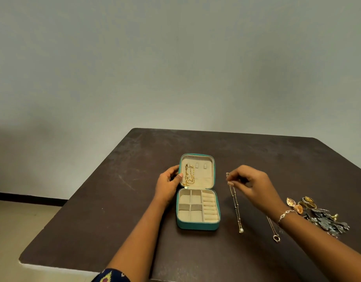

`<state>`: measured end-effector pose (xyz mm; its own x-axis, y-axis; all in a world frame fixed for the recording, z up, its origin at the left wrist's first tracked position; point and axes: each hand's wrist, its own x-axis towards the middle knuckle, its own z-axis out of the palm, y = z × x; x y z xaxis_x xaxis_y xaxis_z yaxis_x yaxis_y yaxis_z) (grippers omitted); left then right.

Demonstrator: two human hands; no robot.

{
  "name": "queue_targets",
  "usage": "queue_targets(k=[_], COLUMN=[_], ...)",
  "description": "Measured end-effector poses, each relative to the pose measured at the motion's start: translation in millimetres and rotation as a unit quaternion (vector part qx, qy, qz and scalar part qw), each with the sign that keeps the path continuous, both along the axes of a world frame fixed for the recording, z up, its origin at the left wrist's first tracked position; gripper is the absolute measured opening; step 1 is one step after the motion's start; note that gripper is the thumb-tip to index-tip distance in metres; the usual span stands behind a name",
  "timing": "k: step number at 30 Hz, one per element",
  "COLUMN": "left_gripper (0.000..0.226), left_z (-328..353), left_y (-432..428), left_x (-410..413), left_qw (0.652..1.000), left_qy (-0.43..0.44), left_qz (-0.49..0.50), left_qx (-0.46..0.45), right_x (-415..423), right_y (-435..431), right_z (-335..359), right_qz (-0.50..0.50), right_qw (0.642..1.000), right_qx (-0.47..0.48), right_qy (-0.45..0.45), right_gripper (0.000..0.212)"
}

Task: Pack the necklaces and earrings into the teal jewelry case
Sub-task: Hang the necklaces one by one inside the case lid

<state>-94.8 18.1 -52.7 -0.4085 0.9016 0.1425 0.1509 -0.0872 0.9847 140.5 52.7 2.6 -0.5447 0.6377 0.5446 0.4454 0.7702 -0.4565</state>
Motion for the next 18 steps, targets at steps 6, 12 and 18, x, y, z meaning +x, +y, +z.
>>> queue_targets(k=[6, 12, 18], left_gripper=[0.035, 0.034, 0.032], left_z=[2.3, 2.6, 2.3], left_y=[-1.6, -0.8, 0.2], left_x=[0.8, 1.2, 0.9], left_qw=[0.999, 0.997, 0.994], left_qy=[0.021, 0.057, 0.089], left_qz=[0.029, 0.042, 0.059], left_qx=[0.003, -0.013, -0.031], right_x=[31.8, 42.9, 53.4], right_y=[-23.0, -32.0, -39.8], right_z=[-30.2, -48.4, -60.5], right_qz=[0.028, 0.042, 0.056], right_qw=[0.994, 0.991, 0.996], right_qx=[-0.059, -0.056, -0.033], right_qy=[-0.089, -0.112, -0.064], right_gripper=[0.011, 0.009, 0.037])
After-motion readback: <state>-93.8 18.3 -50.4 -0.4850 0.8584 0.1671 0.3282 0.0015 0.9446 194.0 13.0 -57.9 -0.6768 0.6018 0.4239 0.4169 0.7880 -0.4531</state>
